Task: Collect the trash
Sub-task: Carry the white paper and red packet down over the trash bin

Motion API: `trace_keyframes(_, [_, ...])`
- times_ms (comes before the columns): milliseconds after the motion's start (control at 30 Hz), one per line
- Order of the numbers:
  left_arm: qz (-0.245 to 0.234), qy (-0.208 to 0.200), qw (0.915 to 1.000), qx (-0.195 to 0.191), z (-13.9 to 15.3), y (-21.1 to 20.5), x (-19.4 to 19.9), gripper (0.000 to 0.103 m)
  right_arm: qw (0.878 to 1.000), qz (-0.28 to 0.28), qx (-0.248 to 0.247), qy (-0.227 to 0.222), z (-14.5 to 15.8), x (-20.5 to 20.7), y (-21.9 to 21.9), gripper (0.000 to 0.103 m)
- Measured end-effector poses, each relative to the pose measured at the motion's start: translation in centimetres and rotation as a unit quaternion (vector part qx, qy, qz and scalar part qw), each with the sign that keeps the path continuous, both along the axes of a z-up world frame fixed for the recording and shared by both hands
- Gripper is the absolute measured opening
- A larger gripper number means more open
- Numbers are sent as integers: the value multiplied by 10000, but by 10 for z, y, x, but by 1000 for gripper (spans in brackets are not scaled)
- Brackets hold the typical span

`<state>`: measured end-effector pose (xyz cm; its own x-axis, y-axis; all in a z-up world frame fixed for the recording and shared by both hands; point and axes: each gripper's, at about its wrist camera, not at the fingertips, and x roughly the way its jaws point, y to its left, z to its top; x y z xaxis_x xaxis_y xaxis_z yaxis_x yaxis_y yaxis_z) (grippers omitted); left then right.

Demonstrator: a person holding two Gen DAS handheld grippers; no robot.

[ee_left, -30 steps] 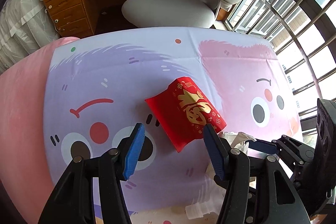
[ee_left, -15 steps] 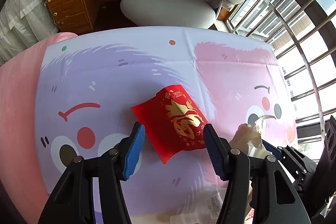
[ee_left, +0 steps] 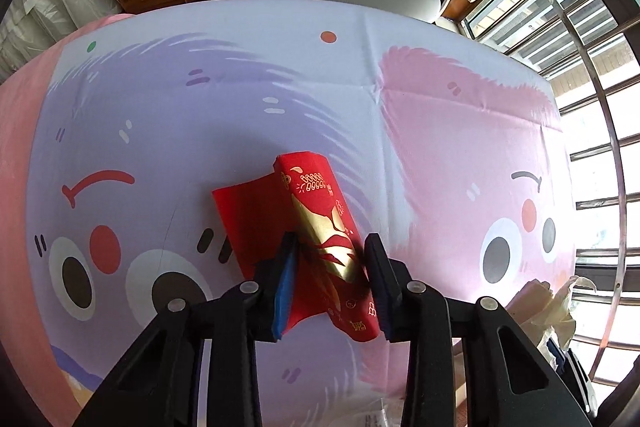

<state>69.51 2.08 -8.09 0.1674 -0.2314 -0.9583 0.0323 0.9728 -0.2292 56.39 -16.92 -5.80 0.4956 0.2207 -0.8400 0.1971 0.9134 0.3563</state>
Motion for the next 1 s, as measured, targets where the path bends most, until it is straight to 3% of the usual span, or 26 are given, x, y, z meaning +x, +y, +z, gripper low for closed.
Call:
trace_keyframes(67, [-48,-93,9999,-34,6,0,-6,12,10000,20,60,-52,3,-8,2,50])
trace_keyframes(267, [-68,-426,9990,-121,38,11,-40,10,9991,136,265,-292,23,-39,13,50])
trace_keyframes(433, [-69,-699,9972,-255,84,29,-99,10,9975,375,326,-493,48,-83,25,50])
trace_keyframes(733, [-215,-1299,9912,-97,157,29,-271,10,9923,1085,325,-510,81,-208,28,50])
trace_keyframes(1000, [-145,-1741,9846,108,180,-1,-433,10,9827,1703,217,-703,101,-348,3,50])
